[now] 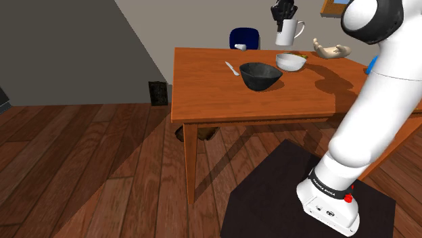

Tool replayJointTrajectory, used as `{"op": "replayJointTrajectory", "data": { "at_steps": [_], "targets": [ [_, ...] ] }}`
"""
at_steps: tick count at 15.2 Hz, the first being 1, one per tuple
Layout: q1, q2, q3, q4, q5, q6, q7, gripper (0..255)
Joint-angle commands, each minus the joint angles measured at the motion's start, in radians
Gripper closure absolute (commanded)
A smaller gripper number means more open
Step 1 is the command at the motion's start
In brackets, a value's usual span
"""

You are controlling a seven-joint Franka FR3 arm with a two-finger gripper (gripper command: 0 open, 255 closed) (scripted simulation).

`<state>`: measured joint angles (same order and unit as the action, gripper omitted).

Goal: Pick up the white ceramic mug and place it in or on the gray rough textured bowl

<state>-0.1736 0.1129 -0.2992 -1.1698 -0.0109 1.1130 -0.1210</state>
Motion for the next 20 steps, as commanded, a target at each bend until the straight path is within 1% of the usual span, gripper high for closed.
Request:
{"op": "replayJointTrajectory", "data": {
  "at_steps": [1, 5, 10, 20],
  "targets": [
    [0.038, -0.069, 0.025, -0.09, -0.013, 0.022, 0.06, 255],
    [0.093, -0.152, 0.079, -0.174, -0.015, 0.023, 0.169, 255],
    [0.15, -0.226, 0.149, -0.24, 0.0, 0.015, 0.304, 255],
    [0.151, -0.3, 0.154, -0.467, -0.009, 0.168, 0.312, 255]
  ]
}}
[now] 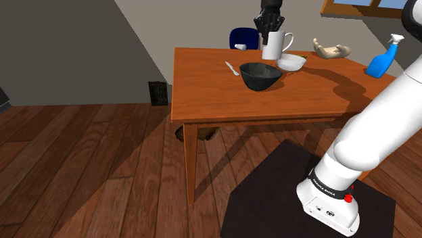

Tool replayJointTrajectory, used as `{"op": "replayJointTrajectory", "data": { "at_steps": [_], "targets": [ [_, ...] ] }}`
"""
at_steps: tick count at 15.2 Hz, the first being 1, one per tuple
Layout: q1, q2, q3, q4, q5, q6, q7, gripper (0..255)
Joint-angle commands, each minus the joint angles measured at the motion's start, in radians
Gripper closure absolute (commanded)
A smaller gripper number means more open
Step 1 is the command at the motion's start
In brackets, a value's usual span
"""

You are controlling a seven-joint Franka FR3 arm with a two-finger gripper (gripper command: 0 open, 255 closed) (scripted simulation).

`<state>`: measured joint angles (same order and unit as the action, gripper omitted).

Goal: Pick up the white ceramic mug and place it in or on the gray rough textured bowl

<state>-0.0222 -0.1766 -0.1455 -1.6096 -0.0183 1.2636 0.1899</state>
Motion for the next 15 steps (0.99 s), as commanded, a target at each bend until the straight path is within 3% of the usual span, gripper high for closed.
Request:
{"op": "replayJointTrajectory", "data": {
  "at_steps": [1, 8, 15],
  "targets": [
    [0.0, -0.016, 0.001, -0.048, -0.002, 0.032, 0.002, 255],
    [-0.001, -0.047, 0.002, -0.175, -0.005, 0.129, 0.005, 255],
    [-0.001, -0.047, 0.002, -0.175, -0.005, 0.129, 0.005, 255]
  ]
}}
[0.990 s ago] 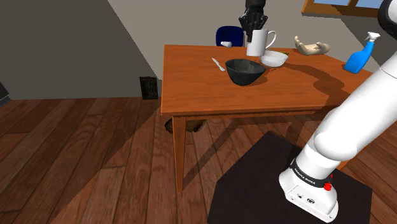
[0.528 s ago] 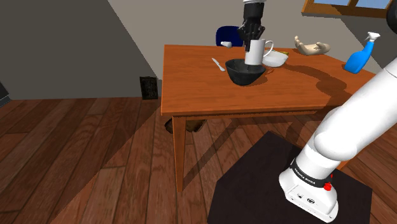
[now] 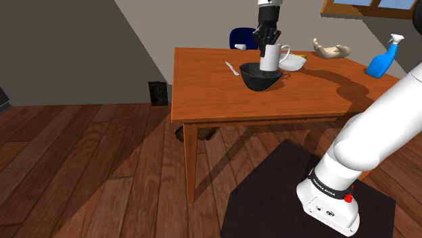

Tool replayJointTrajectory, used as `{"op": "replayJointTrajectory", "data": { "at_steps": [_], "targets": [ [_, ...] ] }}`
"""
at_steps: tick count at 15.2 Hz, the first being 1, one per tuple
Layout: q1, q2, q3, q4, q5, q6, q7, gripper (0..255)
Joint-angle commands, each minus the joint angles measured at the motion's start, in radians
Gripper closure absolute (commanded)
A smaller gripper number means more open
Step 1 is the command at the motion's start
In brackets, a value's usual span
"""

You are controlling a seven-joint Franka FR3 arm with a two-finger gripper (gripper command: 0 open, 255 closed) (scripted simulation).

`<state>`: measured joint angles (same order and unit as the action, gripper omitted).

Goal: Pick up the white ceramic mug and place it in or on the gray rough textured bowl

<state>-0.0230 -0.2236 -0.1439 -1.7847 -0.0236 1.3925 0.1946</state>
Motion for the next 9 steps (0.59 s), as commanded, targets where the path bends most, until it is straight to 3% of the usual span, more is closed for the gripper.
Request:
{"op": "replayJointTrajectory", "data": {
  "at_steps": [1, 6, 9],
  "targets": [
    [0.0, 0.0, 0.0, 0.0, 0.0, 0.0, 0.0, 0],
    [0.0, 0.0, 0.0, 0.0, 0.0, 0.0, 0.0, 0],
    [0.0, 0.055, -0.003, 0.161, 0.006, -0.106, -0.006, 0]
  ]
}}
